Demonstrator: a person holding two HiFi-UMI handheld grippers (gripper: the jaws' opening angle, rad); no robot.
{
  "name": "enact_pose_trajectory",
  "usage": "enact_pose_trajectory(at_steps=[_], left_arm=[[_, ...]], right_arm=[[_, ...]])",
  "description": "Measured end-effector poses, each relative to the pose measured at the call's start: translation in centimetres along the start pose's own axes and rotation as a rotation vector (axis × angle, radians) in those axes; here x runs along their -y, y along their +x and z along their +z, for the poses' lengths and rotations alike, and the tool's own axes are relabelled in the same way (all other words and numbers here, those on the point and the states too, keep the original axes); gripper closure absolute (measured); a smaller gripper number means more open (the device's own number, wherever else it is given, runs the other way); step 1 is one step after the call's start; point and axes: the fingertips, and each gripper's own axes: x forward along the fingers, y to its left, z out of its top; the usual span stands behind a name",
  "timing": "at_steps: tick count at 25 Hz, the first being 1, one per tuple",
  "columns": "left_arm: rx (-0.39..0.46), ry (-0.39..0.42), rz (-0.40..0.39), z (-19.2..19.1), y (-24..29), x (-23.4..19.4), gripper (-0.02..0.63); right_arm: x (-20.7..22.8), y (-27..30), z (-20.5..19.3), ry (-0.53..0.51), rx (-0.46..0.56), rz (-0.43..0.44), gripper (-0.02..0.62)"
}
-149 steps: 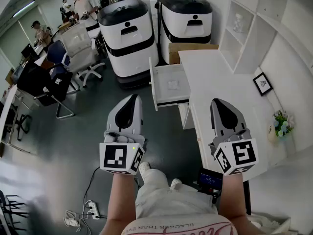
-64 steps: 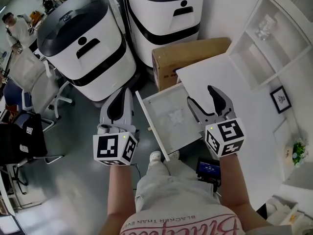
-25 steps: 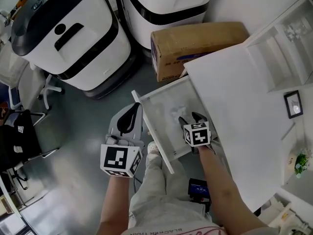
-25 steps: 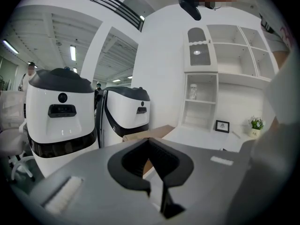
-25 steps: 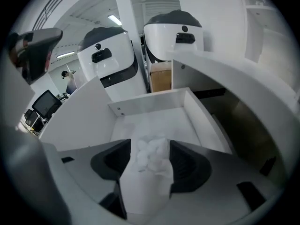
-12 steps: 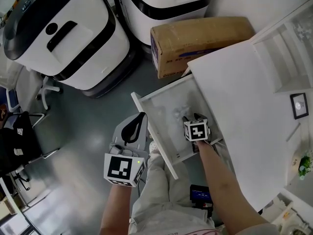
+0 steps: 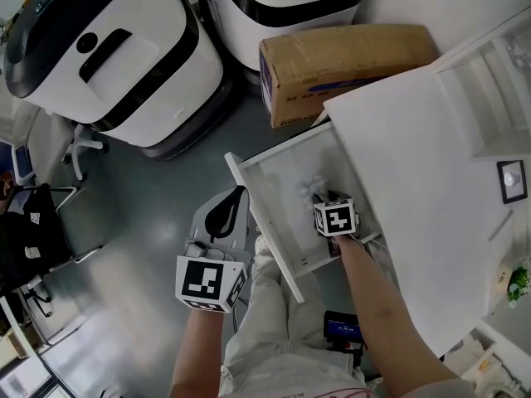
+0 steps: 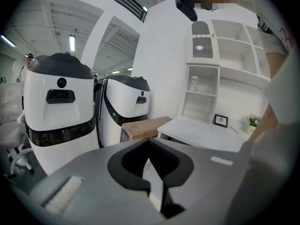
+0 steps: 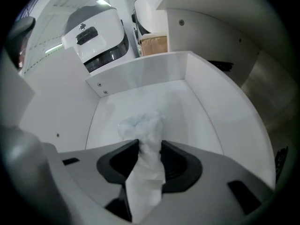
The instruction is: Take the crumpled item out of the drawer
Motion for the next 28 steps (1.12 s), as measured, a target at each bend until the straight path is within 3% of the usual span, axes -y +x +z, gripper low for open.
enact_pose_trajectory(at_steps=[8, 28], left_arm=[[0.021, 0.007, -0.007, 1.4, -0.2, 0.4, 0.595], [0.167, 0.04, 0.016, 9.6, -3.1, 1.7, 0.595]], right_arm=[[-0.8, -1.6, 0.5, -0.07, -0.011, -0.013, 0.506], [-3.7, -12.7, 6.0, -0.145, 0.116, 0.037, 0.522]])
